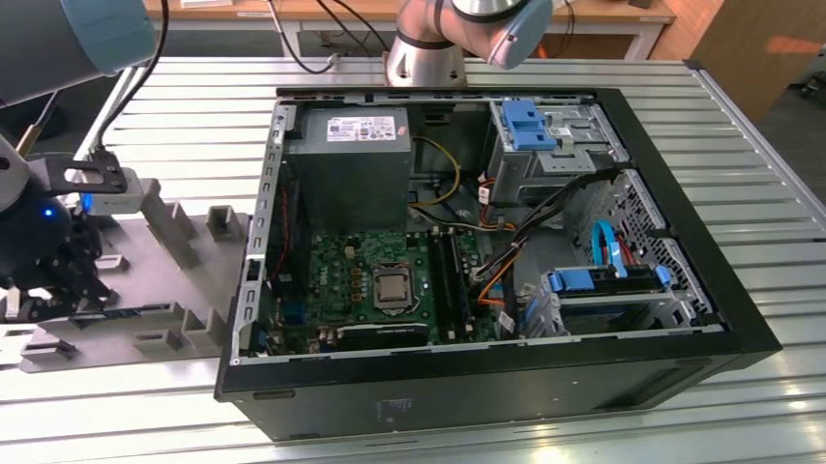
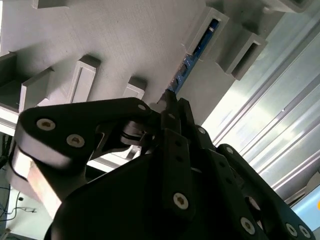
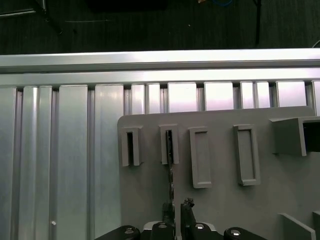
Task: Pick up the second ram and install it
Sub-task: 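Pick up the second ram and move it above second insertion slot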
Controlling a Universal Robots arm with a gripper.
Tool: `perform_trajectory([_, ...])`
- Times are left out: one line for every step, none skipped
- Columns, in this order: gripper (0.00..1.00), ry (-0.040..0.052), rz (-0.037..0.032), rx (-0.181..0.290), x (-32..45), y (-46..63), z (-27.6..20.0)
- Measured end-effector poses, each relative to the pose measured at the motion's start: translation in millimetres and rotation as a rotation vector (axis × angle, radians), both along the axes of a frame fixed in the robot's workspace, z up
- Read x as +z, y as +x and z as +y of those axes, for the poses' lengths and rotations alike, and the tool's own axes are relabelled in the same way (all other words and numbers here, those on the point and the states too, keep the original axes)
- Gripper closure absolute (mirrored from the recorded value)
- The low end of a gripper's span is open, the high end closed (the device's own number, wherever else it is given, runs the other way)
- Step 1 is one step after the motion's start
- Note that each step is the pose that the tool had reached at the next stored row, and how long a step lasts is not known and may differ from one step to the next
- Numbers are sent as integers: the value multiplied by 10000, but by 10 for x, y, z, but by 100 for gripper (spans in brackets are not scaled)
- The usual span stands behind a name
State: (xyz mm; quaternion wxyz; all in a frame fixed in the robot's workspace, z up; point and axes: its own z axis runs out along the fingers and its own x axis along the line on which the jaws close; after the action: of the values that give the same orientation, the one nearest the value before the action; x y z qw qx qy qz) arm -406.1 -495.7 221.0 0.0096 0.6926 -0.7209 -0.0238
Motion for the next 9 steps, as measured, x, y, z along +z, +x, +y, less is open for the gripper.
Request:
perform_trajectory([77, 0, 0, 0, 0, 0, 0])
perform_trajectory([77, 0, 0, 0, 0, 0, 0])
perform_trajectory([71, -1, 0, 0, 0, 0, 0])
perform_trajectory([71, -3, 0, 0, 0, 0, 0])
perform_trajectory([64, -8, 0, 1, -1, 1, 0])
perform_trajectory([64, -6, -3, 12, -9, 1, 0])
perform_trajectory([64, -8, -2, 55, -16, 1, 0])
perform_trajectory([64, -9, -1, 159, -24, 0, 0])
perform_trajectory([64, -9, 0, 270, -32, 0, 0])
